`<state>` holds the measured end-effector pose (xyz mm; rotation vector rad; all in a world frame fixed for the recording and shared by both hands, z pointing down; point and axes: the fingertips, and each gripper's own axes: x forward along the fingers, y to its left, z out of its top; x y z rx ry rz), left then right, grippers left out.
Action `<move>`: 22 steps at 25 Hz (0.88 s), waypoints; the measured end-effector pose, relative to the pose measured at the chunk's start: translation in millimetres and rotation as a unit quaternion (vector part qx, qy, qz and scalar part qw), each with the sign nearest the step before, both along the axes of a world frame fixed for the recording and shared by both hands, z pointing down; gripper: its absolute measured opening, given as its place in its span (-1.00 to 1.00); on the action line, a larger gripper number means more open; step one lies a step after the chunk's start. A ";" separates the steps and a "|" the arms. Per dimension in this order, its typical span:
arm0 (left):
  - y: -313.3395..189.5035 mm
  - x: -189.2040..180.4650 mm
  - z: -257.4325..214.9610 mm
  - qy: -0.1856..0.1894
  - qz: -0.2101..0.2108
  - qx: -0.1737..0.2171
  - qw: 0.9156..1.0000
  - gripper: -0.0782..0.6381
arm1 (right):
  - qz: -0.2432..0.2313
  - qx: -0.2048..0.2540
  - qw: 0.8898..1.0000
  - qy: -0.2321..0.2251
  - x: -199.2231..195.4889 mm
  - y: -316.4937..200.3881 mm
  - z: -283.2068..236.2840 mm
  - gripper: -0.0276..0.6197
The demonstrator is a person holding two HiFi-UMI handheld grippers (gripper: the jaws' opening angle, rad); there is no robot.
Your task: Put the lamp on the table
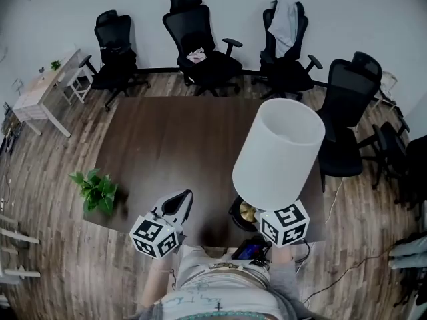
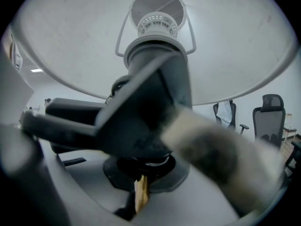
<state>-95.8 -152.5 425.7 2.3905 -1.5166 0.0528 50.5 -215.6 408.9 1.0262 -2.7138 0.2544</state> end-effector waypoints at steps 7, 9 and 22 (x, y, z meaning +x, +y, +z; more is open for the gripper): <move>-14.0 -20.6 -0.5 0.000 0.043 -0.001 0.999 -0.75 | 0.039 -0.001 0.999 0.012 -16.9 -9.2 3.4 -0.86; -16.8 -31.2 2.7 0.003 0.049 -0.005 0.999 -0.75 | 0.043 -0.002 0.999 0.013 -26.7 -10.5 4.8 -0.86; -40.7 -95.0 23.4 0.016 0.095 -0.023 0.995 -0.75 | 0.077 -0.014 0.997 0.019 -90.5 -22.7 23.2 -0.86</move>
